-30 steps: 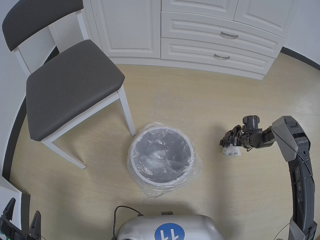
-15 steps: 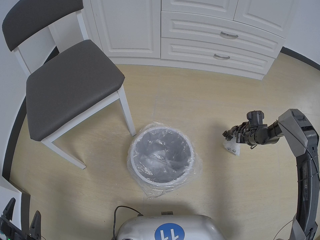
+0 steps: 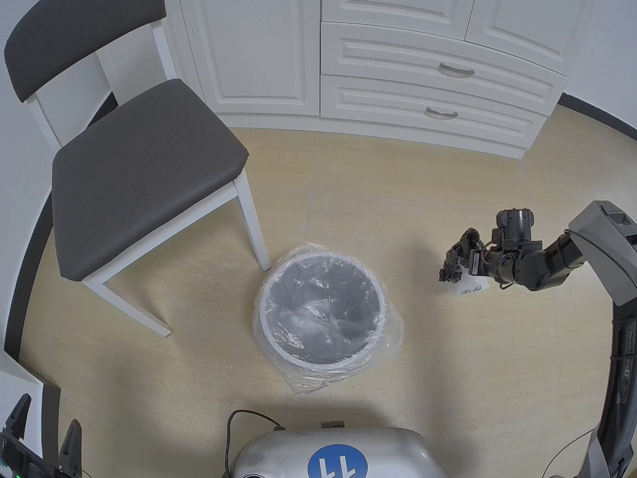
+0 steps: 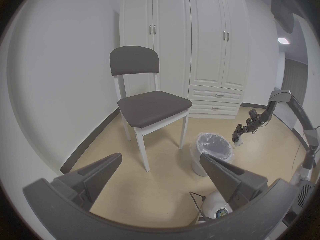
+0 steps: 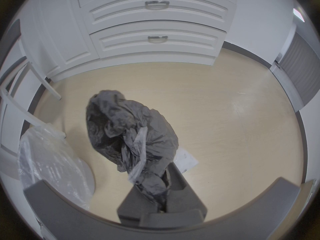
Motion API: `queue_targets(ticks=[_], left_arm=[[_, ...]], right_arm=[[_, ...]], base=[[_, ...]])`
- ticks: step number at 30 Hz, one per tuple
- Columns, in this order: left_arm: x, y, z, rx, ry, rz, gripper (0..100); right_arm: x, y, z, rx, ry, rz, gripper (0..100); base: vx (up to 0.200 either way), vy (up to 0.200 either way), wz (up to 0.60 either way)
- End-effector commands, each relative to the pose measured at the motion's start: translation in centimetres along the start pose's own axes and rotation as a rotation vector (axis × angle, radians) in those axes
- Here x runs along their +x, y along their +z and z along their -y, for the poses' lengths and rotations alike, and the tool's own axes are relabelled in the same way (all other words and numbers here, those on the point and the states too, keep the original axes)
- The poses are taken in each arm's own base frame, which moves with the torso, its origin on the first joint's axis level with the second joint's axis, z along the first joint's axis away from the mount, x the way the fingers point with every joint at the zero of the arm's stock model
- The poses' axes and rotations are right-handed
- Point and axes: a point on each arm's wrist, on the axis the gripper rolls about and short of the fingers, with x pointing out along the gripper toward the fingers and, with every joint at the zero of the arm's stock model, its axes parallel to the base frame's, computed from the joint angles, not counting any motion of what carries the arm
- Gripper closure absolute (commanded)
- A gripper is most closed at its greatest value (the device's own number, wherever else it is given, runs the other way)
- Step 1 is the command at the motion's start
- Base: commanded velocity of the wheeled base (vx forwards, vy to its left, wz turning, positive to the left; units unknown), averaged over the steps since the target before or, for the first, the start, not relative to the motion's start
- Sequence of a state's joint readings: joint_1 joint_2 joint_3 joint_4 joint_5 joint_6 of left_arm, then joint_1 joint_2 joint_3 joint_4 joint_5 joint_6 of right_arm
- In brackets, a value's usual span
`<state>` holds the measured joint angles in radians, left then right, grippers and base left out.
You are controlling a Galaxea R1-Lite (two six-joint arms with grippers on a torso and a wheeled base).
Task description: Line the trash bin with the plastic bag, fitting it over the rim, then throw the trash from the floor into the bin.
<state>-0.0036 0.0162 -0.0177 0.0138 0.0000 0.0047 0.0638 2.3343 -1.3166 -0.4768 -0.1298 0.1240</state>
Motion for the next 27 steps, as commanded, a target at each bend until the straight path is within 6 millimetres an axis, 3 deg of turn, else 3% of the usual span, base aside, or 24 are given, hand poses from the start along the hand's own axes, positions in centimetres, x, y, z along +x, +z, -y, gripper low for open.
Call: queue_targets(ticks=[1, 3, 9, 12, 17, 22, 26, 27], left_arm=[[0.0, -0.4, 0.0, 0.0, 0.001, 0.005, 0], [0.0, -0.4, 0.0, 0.0, 0.001, 0.005, 0], [0.0, -0.4, 0.0, 0.0, 0.001, 0.003, 0], [0.0, -0.4, 0.0, 0.0, 0.001, 0.005, 0], [0.0, -0.4, 0.0, 0.0, 0.001, 0.005, 0], [0.0, -0.4, 0.0, 0.0, 0.001, 0.005, 0], [0.0, -0.4, 0.0, 0.0, 0.001, 0.005, 0], [0.0, -0.4, 0.0, 0.0, 0.001, 0.005, 0]], right_arm=[[-1.1, 1.0, -0.4, 0.001, 0.012, 0.029, 100], [-1.2, 1.1, -0.4, 0.003, 0.011, 0.032, 100], [-3.8, 2.2, -0.8, 0.023, 0.027, 0.059, 100], [-6.4, 4.0, -1.4, 0.012, 0.051, 0.102, 100], [-9.0, 5.2, -3.2, -0.064, 0.093, 0.103, 100], [-13.0, 6.9, -6.5, -0.147, 0.179, 0.137, 100], [-16.4, 7.7, -8.0, -0.209, 0.231, 0.147, 100], [-16.4, 7.7, -8.0, -0.209, 0.231, 0.147, 100]], base=[[0.0, 0.0, 0.0], [0.0, 0.0, 0.0], [0.0, 0.0, 0.0], [0.0, 0.0, 0.0], [0.0, 0.0, 0.0], [0.0, 0.0, 0.0], [0.0, 0.0, 0.0], [0.0, 0.0, 0.0]])
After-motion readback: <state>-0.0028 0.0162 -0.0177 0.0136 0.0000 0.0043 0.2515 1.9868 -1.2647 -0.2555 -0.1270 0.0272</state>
